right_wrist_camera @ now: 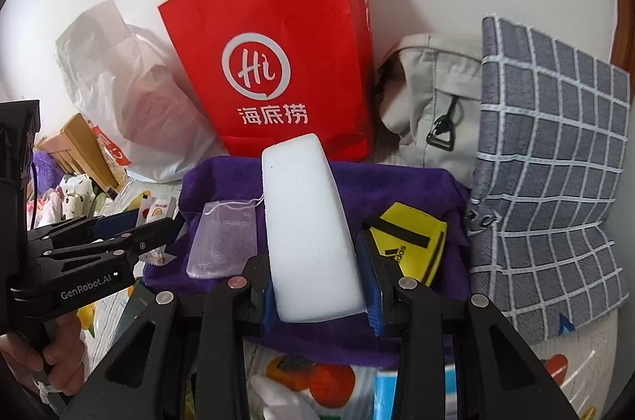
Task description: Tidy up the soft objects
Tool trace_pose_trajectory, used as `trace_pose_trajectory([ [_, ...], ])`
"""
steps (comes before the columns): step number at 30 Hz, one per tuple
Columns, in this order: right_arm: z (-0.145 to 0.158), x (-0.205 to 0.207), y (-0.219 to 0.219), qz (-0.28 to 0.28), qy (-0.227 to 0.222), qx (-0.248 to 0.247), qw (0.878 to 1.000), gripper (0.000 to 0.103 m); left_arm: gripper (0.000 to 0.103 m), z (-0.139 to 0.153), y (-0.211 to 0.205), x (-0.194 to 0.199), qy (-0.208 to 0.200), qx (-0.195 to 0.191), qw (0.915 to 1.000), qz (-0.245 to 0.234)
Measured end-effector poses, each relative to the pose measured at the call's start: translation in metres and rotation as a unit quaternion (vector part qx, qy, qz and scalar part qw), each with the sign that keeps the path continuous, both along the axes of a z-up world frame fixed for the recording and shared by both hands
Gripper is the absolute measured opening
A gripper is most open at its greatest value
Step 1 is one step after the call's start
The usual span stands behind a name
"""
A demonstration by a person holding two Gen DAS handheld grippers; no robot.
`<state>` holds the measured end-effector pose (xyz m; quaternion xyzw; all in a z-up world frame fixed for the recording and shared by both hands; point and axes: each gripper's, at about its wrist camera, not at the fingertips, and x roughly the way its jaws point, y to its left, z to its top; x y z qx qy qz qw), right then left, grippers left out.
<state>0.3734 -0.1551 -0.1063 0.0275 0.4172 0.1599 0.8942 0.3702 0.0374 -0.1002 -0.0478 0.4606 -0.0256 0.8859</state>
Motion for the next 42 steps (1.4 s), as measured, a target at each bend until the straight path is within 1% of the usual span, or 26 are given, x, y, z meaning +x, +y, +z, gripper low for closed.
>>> trace_pose_trajectory([
  [5,-0.019,0.017,0.003,0.002,0.025,0.015,1.0,0.035,0.044,-0.016,0.003,0.014,0.01,-0.002,0.9999,0.004],
  [8,-0.033,0.023,0.004,0.007,0.043,0.019,0.999,0.035,0.044,-0.026,0.005,0.024,0.025,0.001,0.9997,0.005],
  [12,-0.052,0.034,0.011,0.023,0.074,0.023,0.997,0.035,0.044,-0.031,0.009,0.031,0.029,0.004,0.9996,0.004],
  [14,-0.06,0.035,0.015,0.031,0.08,0.025,0.996,0.035,0.045,-0.036,0.011,0.033,0.037,0.004,0.9993,0.001],
  [17,-0.07,0.037,0.023,0.041,0.095,0.013,0.994,0.035,0.046,-0.046,0.015,0.038,0.055,0.002,0.9985,0.003],
  [21,-0.086,0.04,0.027,0.05,0.124,0.016,0.991,0.035,0.046,-0.055,0.018,0.042,0.068,0.001,0.9977,0.002],
  [26,-0.096,0.04,0.03,0.053,0.141,0.014,0.989,0.036,0.046,-0.065,0.014,0.045,0.085,-0.006,0.9963,-0.005],
  [29,-0.096,0.041,0.031,0.054,0.145,0.013,0.988,0.037,0.046,-0.069,0.01,0.045,0.089,-0.003,0.996,-0.01],
  [31,-0.093,0.04,0.031,0.055,0.142,0.008,0.988,0.041,0.048,-0.071,0.007,0.046,0.093,-0.002,0.9956,-0.012],
  [33,-0.09,0.041,0.031,0.056,0.14,0.007,0.989,0.055,0.052,-0.074,0.006,0.047,0.101,-0.003,0.9948,-0.012],
  [35,-0.086,0.042,0.028,0.057,0.137,0.015,0.989,0.061,0.054,-0.076,0.006,0.048,0.109,-0.003,0.994,-0.012],
  [37,-0.08,0.042,0.025,0.054,0.132,0.015,0.99,0.061,0.06,-0.078,0.005,0.05,0.115,-0.005,0.9932,-0.012],
  [42,-0.062,0.037,0.014,0.041,0.115,0.014,0.992,0.062,0.068,-0.065,0.006,0.046,0.105,-0.006,0.9944,0.001],
])
